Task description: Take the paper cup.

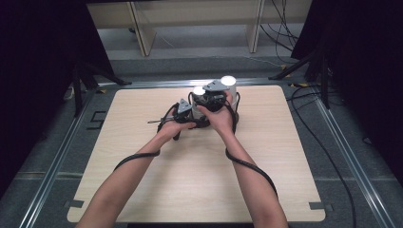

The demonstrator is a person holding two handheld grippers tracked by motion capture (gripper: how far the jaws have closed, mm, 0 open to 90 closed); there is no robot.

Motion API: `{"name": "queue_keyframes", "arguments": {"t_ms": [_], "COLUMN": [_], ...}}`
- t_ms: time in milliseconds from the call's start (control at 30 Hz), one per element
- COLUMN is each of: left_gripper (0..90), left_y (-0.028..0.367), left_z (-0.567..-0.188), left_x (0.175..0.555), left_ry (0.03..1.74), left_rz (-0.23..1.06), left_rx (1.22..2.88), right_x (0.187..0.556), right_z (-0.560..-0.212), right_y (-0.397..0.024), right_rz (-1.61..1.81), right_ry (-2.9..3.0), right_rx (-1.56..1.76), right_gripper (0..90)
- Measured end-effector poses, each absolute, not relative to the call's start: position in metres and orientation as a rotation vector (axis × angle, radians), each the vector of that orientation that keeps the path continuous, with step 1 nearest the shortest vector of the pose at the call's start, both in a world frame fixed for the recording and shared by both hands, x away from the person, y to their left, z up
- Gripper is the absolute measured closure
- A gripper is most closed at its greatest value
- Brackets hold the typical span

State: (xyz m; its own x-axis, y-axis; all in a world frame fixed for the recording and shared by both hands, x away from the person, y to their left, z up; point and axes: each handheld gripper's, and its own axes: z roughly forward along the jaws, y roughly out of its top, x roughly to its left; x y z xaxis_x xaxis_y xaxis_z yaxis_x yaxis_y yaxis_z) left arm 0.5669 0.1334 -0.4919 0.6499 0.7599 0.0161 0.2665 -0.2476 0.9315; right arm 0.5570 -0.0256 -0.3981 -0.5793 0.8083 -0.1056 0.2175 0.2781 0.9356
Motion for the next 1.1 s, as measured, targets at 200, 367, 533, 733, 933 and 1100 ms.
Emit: {"name": "queue_keyframes", "arguments": {"t_ms": [200,367,533,733,933,1100], "left_gripper": [17.1,19.7,20.1,20.4,20.5,20.4], "left_y": [0.135,0.135,0.136,0.136,0.136,0.136], "left_z": [-0.492,-0.492,-0.492,-0.492,-0.492,-0.491], "left_x": [0.568,0.568,0.568,0.567,0.568,0.568], "left_ry": [0.815,0.832,0.818,0.816,0.808,0.806], "left_rz": [0.587,0.579,0.59,0.595,0.595,0.595], "left_rx": [1.847,1.826,1.84,1.841,1.84,1.842], "right_x": [0.56,0.563,0.564,0.567,0.569,0.568], "right_z": [-0.396,-0.397,-0.397,-0.4,-0.401,-0.399], "right_y": [-0.022,-0.018,-0.017,-0.015,-0.015,-0.015], "right_rz": [1.3,1.283,1.272,1.269,1.288,1.309], "right_ry": [1.952,1.952,1.969,1.964,1.947,1.949], "right_rx": [0.913,0.918,0.925,0.938,0.948,0.958], "right_gripper": [32.5,32.5,32.5,32.5,34.6,35.5]}}
